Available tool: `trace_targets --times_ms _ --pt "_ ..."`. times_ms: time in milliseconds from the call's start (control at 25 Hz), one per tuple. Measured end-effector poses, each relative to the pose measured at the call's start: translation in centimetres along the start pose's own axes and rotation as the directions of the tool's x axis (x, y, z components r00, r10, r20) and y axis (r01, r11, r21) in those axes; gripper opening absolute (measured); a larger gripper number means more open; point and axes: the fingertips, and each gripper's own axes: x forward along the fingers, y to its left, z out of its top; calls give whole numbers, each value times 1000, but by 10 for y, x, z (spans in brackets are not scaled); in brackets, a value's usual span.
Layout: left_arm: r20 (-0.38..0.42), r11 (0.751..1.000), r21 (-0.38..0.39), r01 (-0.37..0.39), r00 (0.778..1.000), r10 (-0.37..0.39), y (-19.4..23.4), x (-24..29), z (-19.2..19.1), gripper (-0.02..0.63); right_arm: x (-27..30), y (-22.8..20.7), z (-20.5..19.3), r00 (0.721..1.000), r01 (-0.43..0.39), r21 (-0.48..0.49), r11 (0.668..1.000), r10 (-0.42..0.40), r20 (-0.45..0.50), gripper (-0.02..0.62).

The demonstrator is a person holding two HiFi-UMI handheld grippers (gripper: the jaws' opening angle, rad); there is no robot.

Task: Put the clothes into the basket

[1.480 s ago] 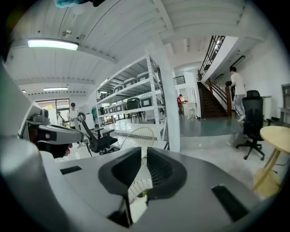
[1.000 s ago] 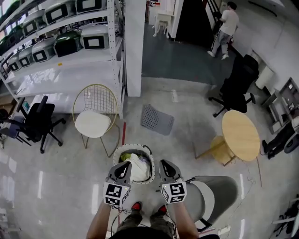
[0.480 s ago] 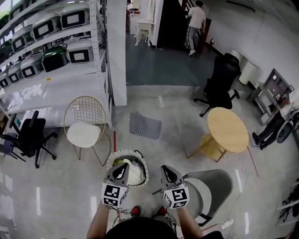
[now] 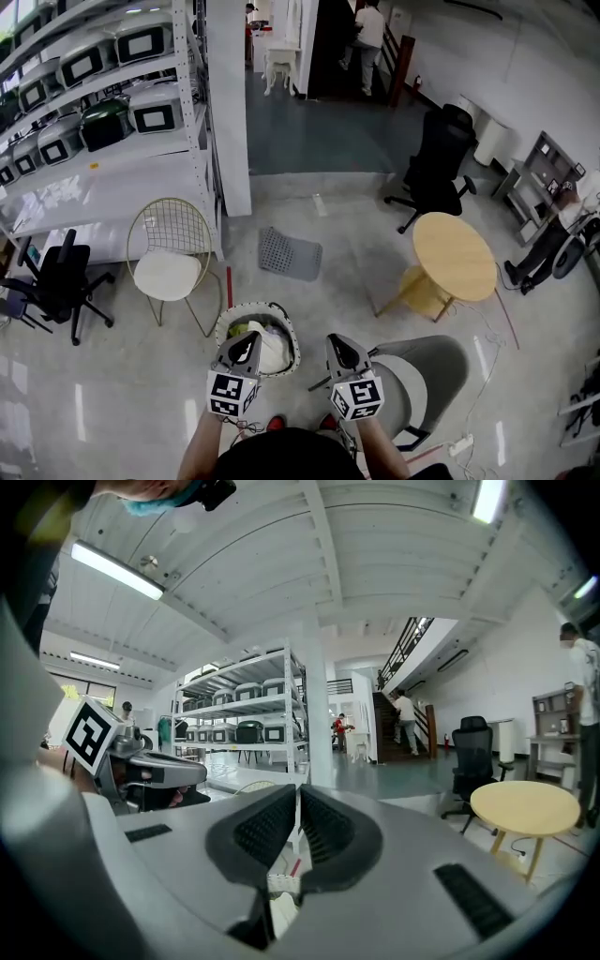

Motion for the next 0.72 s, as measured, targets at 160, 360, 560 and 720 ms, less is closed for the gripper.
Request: trace_targets --times_ms 160,360,560,720 --pt "-2 1000 3 -2 1000 2 1 1 0 8 2 1 -1 1000 -5 -1 1000 5 -1 38" --pt "-6 1000 0 0 1000 0 0 3 -1 7 4 0 0 1000 -2 3 1000 2 -5 38" --pt "-12 1000 -2 -1 1000 1 0 2 -3 8 5 -1 0 1000 -4 -2 1000 4 -6 38" --pt "-17 1000 0 -3 1000 3 1 2 -5 7 6 -2 -2 1000 -3 -2 1000 3 -7 38"
